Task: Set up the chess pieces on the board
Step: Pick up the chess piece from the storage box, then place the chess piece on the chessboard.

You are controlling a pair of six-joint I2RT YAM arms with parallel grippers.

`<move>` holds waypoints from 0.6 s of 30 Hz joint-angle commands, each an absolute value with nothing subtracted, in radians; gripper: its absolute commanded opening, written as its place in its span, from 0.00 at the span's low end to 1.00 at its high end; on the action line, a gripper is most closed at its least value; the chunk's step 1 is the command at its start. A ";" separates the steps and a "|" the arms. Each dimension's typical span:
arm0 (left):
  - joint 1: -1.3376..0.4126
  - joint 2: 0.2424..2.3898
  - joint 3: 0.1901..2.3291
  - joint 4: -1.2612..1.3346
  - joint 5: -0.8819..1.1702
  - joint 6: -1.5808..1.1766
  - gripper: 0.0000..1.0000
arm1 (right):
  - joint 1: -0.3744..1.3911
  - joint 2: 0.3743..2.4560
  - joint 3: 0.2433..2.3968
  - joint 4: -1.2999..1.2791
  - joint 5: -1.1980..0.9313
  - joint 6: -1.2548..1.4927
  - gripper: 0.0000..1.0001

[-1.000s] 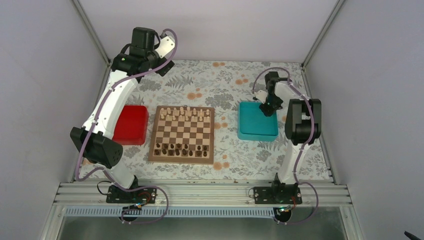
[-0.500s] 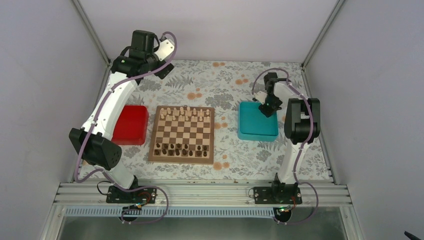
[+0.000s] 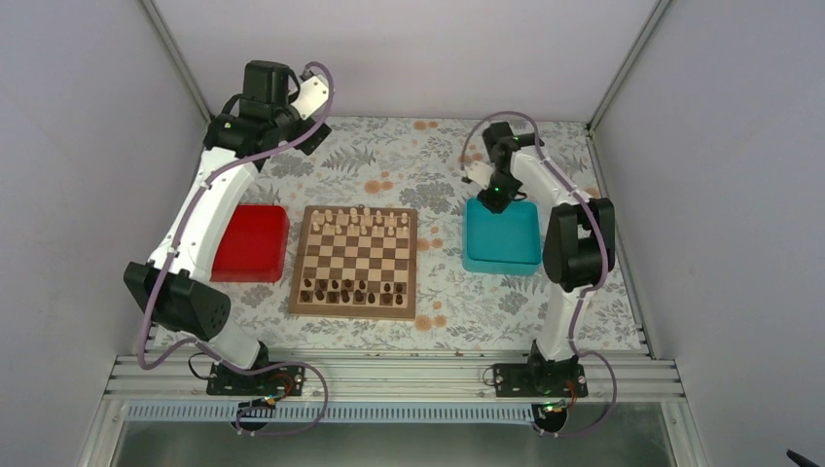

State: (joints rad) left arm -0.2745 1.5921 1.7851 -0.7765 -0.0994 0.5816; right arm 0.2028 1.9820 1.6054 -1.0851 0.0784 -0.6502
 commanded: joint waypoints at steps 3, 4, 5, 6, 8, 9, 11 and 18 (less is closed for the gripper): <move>-0.250 1.539 1.761 -0.743 -0.097 0.554 1.00 | 0.356 1.898 1.680 -1.154 0.012 -0.621 0.04; -0.247 1.535 1.758 -0.741 -0.100 0.550 1.00 | 0.382 1.901 1.684 -1.154 0.009 -0.616 0.04; -0.241 1.529 1.754 -0.738 -0.103 0.549 1.00 | 0.408 1.902 1.689 -1.152 0.006 -0.613 0.04; -0.235 1.524 1.751 -0.734 -0.106 0.547 1.00 | 0.435 1.905 1.697 -1.152 0.004 -0.609 0.04; -0.225 1.517 1.748 -0.731 -0.112 0.543 1.00 | 0.501 1.908 1.718 -1.153 -0.010 -0.608 0.04; -0.219 1.514 1.746 -0.730 -0.114 0.540 1.00 | 0.534 1.907 1.729 -1.153 -0.020 -0.608 0.04; -0.212 1.509 1.745 -0.726 -0.120 0.533 1.00 | 0.595 1.914 1.751 -1.155 -0.038 -0.609 0.04; -0.206 1.476 1.709 -0.710 -0.168 0.513 1.00 | 0.778 1.979 1.787 -1.166 -0.059 -0.614 0.04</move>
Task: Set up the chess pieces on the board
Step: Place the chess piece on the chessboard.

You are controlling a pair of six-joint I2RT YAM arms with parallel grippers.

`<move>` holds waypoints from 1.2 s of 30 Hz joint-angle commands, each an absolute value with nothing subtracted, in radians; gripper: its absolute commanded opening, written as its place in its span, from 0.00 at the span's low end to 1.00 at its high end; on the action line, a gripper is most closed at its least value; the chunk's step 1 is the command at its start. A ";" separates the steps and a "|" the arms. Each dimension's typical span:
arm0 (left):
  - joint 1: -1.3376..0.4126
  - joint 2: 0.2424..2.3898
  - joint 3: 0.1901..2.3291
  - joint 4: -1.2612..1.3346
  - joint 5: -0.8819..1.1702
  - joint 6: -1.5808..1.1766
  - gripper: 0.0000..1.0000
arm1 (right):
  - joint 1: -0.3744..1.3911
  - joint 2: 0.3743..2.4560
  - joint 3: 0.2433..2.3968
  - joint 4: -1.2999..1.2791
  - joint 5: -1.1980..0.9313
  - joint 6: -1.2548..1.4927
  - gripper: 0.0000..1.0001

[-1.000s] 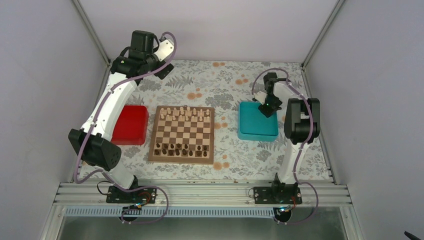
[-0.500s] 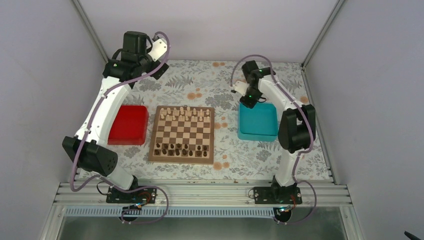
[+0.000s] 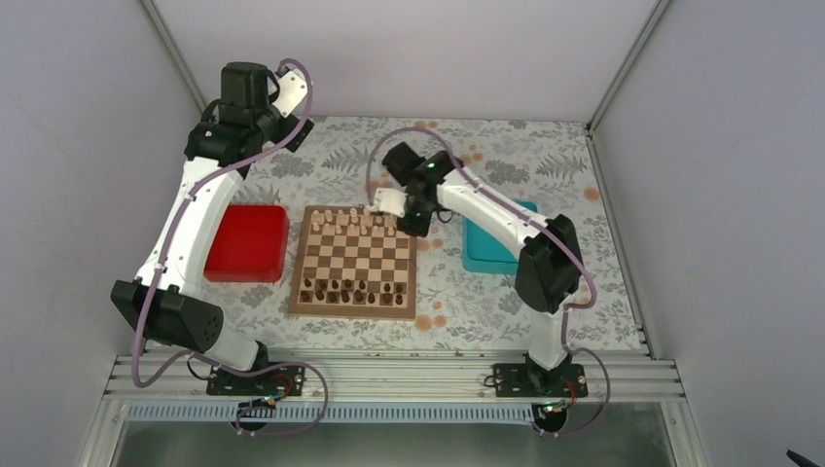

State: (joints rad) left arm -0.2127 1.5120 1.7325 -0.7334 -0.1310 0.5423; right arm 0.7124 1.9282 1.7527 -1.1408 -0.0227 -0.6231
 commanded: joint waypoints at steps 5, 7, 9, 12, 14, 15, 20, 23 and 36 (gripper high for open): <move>-0.200 1.455 1.674 -0.692 -0.191 0.504 1.00 | 0.862 2.024 1.812 -1.150 -0.081 -0.623 0.04; -0.197 1.449 1.663 -0.686 -0.191 0.500 1.00 | 0.885 2.036 1.815 -1.128 -0.105 -0.636 0.04; -0.193 1.444 1.649 -0.678 -0.193 0.500 1.00 | 0.902 2.048 1.821 -1.118 -0.124 -0.642 0.04; -0.183 1.439 1.638 -0.673 -0.194 0.500 1.00 | 0.929 2.065 1.820 -1.112 -0.136 -0.644 0.04; -0.175 1.436 1.629 -0.669 -0.195 0.500 1.00 | 0.948 2.069 1.797 -1.099 -0.144 -0.644 0.04; -0.173 1.435 1.625 -0.669 -0.192 0.500 1.00 | 0.958 2.070 1.785 -1.091 -0.144 -0.644 0.04; -0.165 1.435 1.615 -0.666 -0.186 0.499 1.00 | 0.994 2.083 1.749 -1.077 -0.146 -0.639 0.04; -0.165 1.437 1.617 -0.667 -0.185 0.498 1.00 | 1.006 2.083 1.733 -1.070 -0.146 -0.638 0.04; -0.160 1.436 1.608 -0.663 -0.188 0.490 1.00 | 1.033 2.082 1.654 -1.015 -0.148 -0.635 0.04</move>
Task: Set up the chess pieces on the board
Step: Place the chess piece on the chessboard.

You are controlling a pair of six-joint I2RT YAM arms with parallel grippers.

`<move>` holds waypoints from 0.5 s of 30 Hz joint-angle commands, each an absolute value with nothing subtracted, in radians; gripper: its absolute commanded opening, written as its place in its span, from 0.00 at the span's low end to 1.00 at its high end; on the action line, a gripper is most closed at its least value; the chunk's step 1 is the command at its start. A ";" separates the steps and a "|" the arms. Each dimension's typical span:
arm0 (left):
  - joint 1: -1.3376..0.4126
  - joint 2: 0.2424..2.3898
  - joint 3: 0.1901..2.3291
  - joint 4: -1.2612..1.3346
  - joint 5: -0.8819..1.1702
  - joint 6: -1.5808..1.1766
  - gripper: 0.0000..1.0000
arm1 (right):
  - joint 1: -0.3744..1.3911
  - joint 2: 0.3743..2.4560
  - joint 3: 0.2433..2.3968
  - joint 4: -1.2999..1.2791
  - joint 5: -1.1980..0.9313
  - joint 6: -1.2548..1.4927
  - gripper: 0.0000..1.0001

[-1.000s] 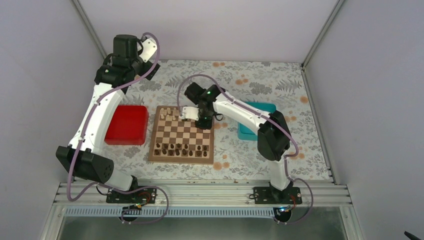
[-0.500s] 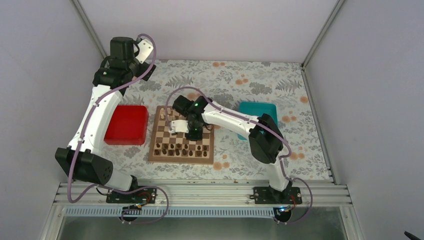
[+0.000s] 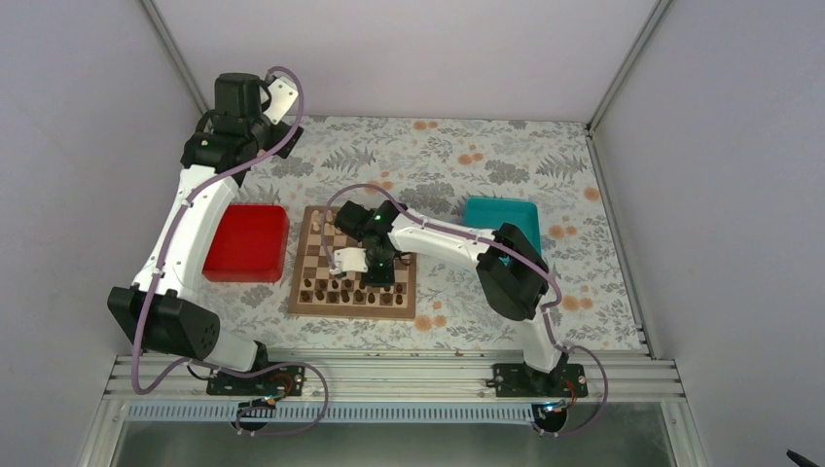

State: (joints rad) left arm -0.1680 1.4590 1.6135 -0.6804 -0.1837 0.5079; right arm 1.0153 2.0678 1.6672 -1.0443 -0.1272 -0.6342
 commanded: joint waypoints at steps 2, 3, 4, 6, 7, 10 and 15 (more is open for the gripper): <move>-0.159 1.434 1.607 -0.663 -0.186 0.491 1.00 | 1.035 2.087 1.654 -1.011 -0.146 -0.634 0.04; -0.160 1.434 1.606 -0.663 -0.186 0.491 1.00 | 1.035 2.089 1.657 -1.011 -0.145 -0.634 0.04; -0.160 1.433 1.605 -0.663 -0.186 0.491 1.00 | 1.036 2.092 1.659 -1.012 -0.146 -0.635 0.04; -0.160 1.433 1.603 -0.663 -0.183 0.492 1.00 | 1.035 2.098 1.666 -1.017 -0.145 -0.634 0.04; -0.160 1.433 1.603 -0.663 -0.183 0.492 1.00 | 1.035 2.103 1.668 -1.022 -0.143 -0.634 0.04; -0.160 1.432 1.601 -0.663 -0.179 0.492 1.00 | 1.037 2.110 1.668 -1.026 -0.138 -0.636 0.04; -0.161 1.433 1.603 -0.663 -0.173 0.493 1.00 | 1.035 2.119 1.665 -1.029 -0.126 -0.636 0.04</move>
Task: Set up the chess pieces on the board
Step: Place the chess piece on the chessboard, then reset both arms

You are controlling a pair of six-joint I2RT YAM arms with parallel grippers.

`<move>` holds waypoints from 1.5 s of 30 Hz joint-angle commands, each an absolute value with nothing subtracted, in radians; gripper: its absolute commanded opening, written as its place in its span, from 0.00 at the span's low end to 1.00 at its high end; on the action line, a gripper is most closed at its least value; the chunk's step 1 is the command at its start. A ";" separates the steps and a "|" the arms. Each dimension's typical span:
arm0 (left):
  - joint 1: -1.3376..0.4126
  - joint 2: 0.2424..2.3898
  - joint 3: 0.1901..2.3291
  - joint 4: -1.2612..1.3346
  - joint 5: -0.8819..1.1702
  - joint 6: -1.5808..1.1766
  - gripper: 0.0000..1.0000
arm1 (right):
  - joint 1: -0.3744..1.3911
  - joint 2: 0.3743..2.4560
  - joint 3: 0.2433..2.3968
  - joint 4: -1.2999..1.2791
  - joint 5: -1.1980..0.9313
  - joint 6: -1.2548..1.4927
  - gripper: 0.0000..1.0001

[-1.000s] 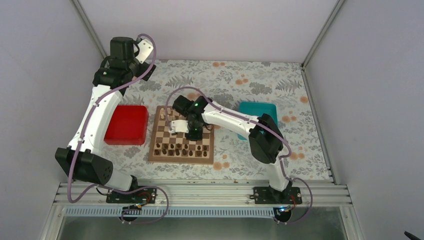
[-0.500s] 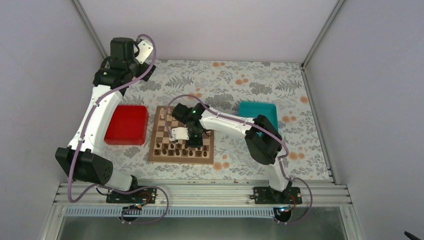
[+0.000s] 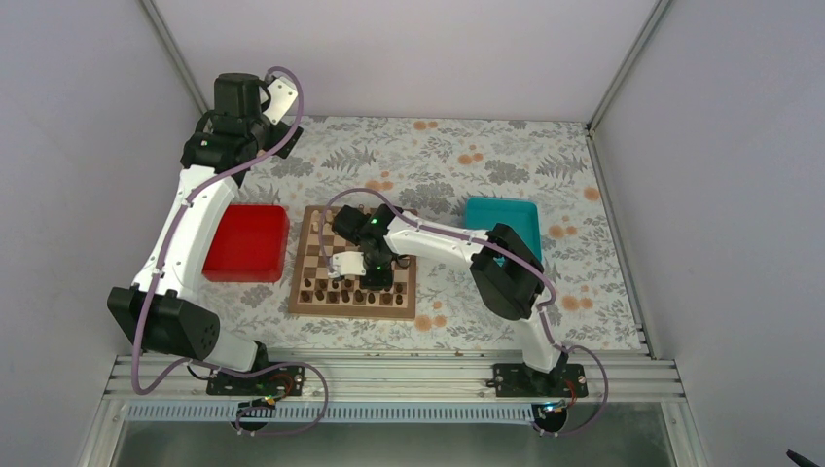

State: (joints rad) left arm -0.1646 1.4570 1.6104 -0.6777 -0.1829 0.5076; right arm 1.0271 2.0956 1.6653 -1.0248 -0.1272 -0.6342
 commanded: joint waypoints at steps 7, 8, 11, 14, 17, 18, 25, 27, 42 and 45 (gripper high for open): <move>-0.159 1.432 1.601 -0.664 -0.171 0.494 1.00 | 1.035 2.114 1.670 -1.025 -0.114 -0.635 0.07; -0.159 1.431 1.601 -0.663 -0.172 0.495 1.00 | 1.036 2.109 1.673 -1.026 -0.115 -0.634 0.10; -0.158 1.432 1.602 -0.664 -0.168 0.495 1.00 | 1.037 2.099 1.682 -1.031 -0.115 -0.633 0.16; -0.158 1.432 1.603 -0.663 -0.169 0.497 1.00 | 1.037 2.086 1.684 -1.031 -0.107 -0.633 0.19; -0.158 1.433 1.603 -0.664 -0.167 0.498 1.00 | 1.036 2.070 1.687 -1.032 -0.106 -0.632 0.24; -0.158 1.433 1.604 -0.664 -0.168 0.499 1.00 | 1.036 2.063 1.689 -1.033 -0.113 -0.632 0.25; -0.157 1.434 1.614 -0.667 -0.171 0.501 1.00 | 1.030 2.018 1.718 -1.056 -0.100 -0.634 0.31; -0.157 1.432 1.616 -0.668 -0.178 0.504 1.00 | 1.019 1.983 1.736 -1.070 -0.103 -0.643 0.32; -0.156 1.430 1.628 -0.670 -0.145 0.499 1.00 | 0.827 1.780 1.787 -1.075 -0.084 -0.667 1.00; -0.155 1.430 1.626 -0.670 -0.145 0.497 1.00 | 0.825 1.765 1.737 -0.991 -0.009 -0.618 1.00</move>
